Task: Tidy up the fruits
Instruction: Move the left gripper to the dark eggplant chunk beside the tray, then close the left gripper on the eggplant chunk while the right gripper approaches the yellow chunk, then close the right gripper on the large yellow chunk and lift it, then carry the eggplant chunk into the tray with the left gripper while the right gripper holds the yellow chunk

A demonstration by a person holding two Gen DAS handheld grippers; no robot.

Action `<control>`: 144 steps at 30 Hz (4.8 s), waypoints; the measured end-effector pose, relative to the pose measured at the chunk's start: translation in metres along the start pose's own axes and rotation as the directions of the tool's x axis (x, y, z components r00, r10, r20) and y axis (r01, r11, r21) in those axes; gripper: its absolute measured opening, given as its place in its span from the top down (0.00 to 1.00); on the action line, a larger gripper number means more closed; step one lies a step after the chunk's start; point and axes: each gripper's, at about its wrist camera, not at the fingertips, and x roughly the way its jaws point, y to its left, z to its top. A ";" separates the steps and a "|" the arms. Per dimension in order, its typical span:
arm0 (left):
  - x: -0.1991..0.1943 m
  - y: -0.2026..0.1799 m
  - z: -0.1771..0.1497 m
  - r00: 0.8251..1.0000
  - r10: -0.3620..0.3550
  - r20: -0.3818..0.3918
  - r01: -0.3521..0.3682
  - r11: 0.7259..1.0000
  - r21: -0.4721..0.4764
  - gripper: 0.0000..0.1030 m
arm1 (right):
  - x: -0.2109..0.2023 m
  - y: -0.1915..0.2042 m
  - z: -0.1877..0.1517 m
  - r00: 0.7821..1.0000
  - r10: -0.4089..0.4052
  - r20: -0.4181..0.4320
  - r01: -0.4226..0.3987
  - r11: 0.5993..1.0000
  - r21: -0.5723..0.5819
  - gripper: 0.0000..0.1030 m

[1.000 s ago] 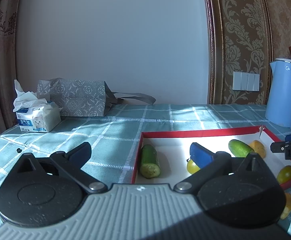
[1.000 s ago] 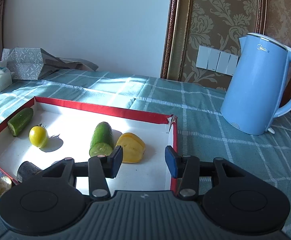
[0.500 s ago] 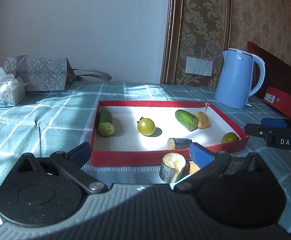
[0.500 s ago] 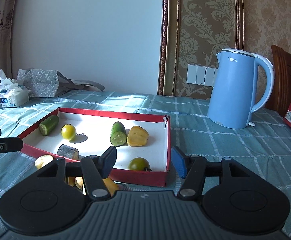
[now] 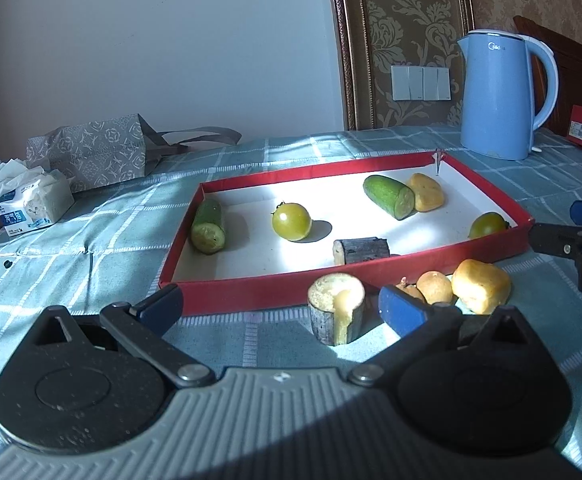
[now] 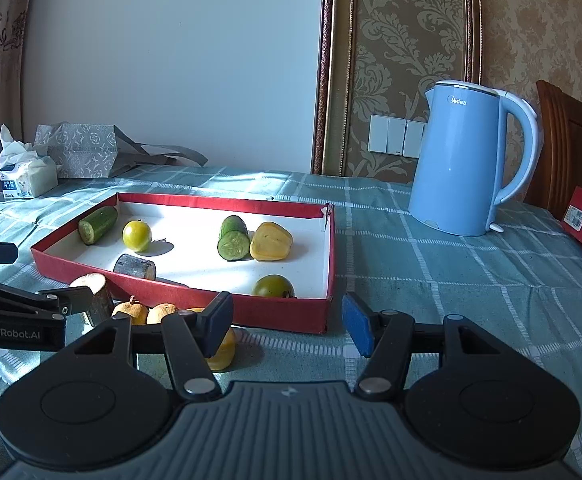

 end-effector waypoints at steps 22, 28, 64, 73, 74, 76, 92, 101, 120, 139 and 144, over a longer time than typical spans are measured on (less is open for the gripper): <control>0.021 0.038 -0.002 0.991 0.011 -0.134 -0.031 0.988 -0.148 0.00 | -0.003 0.000 -0.002 1.000 0.019 0.013 -0.019 1.000 0.011 0.37; 0.023 0.024 0.002 0.991 -0.047 -0.128 0.033 0.993 -0.112 0.00 | -0.006 0.002 -0.002 1.000 0.020 0.016 -0.020 1.000 0.009 0.37; 0.033 0.017 0.001 0.986 -0.092 -0.136 0.082 0.994 -0.079 0.71 | -0.013 0.008 -0.007 1.000 0.018 0.004 -0.018 1.000 -0.009 0.37; 0.012 0.027 0.002 0.996 -0.049 -0.079 0.044 0.997 -0.065 0.71 | -0.010 0.019 -0.009 0.998 0.057 -0.027 -0.058 0.996 -0.069 0.37; 0.010 0.029 0.002 0.996 -0.045 -0.074 0.041 0.997 -0.063 0.71 | -0.009 0.021 -0.009 0.997 0.064 -0.034 -0.067 0.995 -0.076 0.37; 0.006 0.032 0.003 0.997 -0.034 -0.062 0.030 0.998 -0.057 0.71 | -0.007 0.027 -0.010 0.995 0.089 -0.047 -0.093 0.991 -0.094 0.37; -0.002 0.043 0.001 0.998 -0.007 -0.060 0.003 0.998 -0.057 0.71 | 0.032 0.039 -0.008 0.978 0.153 -0.143 -0.173 0.975 -0.140 0.33; -0.001 0.044 0.001 0.998 0.002 -0.062 -0.006 0.999 -0.051 0.71 | 0.042 0.035 -0.010 0.969 0.186 -0.165 -0.203 0.975 -0.094 0.33; -0.004 0.043 0.003 0.998 0.010 -0.055 -0.012 0.999 -0.035 0.71 | 0.042 0.031 -0.012 0.966 0.192 -0.171 -0.206 0.976 -0.072 0.53; -0.011 0.041 0.013 1.000 -0.001 -0.027 0.000 1.000 -0.027 0.71 | -0.039 0.026 -0.006 0.990 0.139 0.000 -0.138 0.988 -0.067 0.53; -0.009 0.041 0.024 1.000 0.012 -0.006 -0.012 1.000 -0.012 0.71 | -0.050 0.024 -0.010 0.990 0.139 0.007 -0.139 0.988 -0.062 0.53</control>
